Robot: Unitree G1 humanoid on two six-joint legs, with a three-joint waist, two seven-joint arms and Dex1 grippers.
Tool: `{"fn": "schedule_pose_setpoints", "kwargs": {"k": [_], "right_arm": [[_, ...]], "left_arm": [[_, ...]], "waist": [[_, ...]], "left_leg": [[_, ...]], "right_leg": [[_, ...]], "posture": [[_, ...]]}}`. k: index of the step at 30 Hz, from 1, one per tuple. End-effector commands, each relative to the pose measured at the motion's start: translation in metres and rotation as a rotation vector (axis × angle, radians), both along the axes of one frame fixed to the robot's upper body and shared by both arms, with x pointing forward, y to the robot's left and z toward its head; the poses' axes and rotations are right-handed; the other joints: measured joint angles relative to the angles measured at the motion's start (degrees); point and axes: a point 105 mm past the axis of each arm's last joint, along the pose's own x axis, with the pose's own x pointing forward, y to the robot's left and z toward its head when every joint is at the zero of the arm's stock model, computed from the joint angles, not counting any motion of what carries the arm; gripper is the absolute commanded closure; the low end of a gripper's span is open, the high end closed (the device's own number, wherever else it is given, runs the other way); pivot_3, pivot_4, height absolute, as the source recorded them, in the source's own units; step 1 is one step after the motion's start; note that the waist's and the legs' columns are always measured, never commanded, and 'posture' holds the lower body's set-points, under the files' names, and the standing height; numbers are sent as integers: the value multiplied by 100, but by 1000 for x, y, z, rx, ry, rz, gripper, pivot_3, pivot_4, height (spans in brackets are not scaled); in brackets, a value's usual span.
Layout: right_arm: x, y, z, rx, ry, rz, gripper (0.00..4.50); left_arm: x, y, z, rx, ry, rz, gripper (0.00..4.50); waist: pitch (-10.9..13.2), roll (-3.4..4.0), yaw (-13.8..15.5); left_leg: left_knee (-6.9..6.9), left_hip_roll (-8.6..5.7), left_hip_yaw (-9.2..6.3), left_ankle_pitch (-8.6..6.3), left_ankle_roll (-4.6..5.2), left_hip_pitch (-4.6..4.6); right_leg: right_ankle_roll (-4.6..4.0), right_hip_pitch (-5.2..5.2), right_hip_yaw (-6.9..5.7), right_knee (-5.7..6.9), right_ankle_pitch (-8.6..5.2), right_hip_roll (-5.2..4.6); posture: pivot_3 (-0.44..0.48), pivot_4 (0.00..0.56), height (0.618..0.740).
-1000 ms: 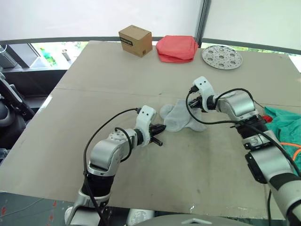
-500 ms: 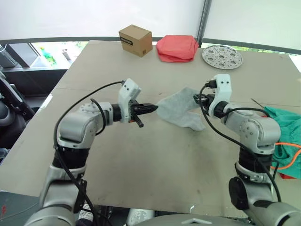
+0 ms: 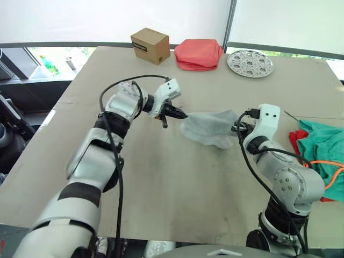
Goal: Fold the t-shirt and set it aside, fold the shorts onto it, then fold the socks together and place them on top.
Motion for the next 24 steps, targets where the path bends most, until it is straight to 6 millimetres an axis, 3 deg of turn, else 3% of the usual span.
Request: {"fn": "schedule_pose_setpoints", "kwargs": {"k": [1, 4, 7, 16, 24], "right_arm": [[-25, 31, -15, 114, 60, 72, 4459], [-36, 47, -16, 144, 91, 170, 4459], [-39, 45, -13, 177, 87, 188, 4459], [-41, 39, -23, 43, 128, 284, 4459], [-25, 33, -37, -58, 108, 239, 4459]], "left_arm": [[3, 2, 11, 28, -36, -27, 4500], [5, 11, 24, 17, -34, -19, 4500], [6, 17, 33, -13, -33, 5, 4500], [-3, 28, 15, 7, 7, -3, 4500], [9, 31, 10, 41, -70, 68, 4500]], "waist": [[0, 0, -33], [1, -3, -52], [2, -3, -45], [0, -8, -33], [-1, -9, -44]], "left_leg": [[-1, 1, 0, 0, 0, 0], [-3, 5, 0, -1, 1, 0], [-3, 7, -4, -1, 2, -1], [0, 3, -5, -3, 6, -2], [3, 5, -3, -3, 6, -2]], "right_leg": [[-1, 0, 0, 1, 0, 0], [-1, -3, 3, 0, 1, 7], [-1, -4, 1, 0, 0, 7], [-2, -2, 0, 1, 1, -2], [2, -4, 1, 2, 0, 0]], "posture": [[0, 150, 740], [0, 150, 740], [0, 150, 740], [0, 150, 740], [0, 150, 740]]}}
